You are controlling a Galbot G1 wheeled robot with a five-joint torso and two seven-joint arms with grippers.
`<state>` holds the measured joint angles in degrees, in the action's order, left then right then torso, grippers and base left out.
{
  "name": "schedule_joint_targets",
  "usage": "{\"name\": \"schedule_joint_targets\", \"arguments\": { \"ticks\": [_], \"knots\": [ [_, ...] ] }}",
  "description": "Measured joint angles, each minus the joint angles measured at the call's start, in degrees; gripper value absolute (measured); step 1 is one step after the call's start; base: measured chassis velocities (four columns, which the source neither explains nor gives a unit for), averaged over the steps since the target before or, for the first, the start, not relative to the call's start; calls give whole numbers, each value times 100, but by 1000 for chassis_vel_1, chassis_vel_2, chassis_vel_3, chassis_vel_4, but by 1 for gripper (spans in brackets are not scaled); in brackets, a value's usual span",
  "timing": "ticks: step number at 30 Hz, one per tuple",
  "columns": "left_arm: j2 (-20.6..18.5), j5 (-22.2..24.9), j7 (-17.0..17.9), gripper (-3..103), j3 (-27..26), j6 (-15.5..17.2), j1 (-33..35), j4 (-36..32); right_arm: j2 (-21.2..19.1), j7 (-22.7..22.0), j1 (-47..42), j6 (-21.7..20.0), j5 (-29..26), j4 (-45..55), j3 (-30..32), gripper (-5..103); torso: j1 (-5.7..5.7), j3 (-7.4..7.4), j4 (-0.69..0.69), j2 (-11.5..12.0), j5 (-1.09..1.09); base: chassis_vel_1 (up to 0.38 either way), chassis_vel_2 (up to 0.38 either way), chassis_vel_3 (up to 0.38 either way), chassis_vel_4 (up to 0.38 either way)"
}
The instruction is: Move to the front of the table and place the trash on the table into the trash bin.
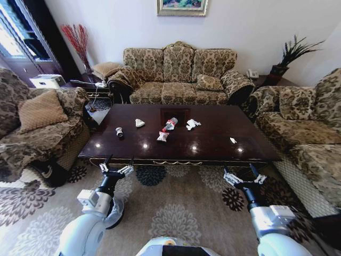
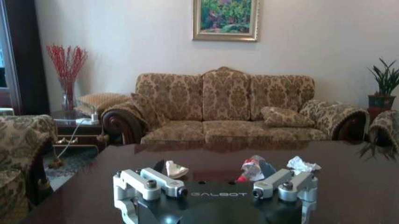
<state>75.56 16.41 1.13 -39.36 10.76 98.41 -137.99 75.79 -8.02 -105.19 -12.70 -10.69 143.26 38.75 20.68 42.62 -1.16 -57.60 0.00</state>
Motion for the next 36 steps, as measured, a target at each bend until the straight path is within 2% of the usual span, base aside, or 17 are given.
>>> {"name": "schedule_joint_targets", "arguments": {
  "ticks": [9, 17, 36],
  "knots": [
    [32, -122, -60, 100, 28, -94, 88, 19, 47, -59, 0, 60, 306, -2, -176, 100, 0, 0, 0, 0, 1, 29, 29, -28, -34],
    [42, -139, -78, 100, 30, -144, 122, 13, 47, -83, 5, 72, 467, -2, -311, 100, 0, 0, 0, 0, 0, 178, 167, -183, -190],
    [42, -132, -112, 100, 8, -269, 137, 140, 70, -168, 43, 142, 659, -3, -396, 100, 0, 0, 0, 0, -1, 307, 308, -304, -312]
  ]
}}
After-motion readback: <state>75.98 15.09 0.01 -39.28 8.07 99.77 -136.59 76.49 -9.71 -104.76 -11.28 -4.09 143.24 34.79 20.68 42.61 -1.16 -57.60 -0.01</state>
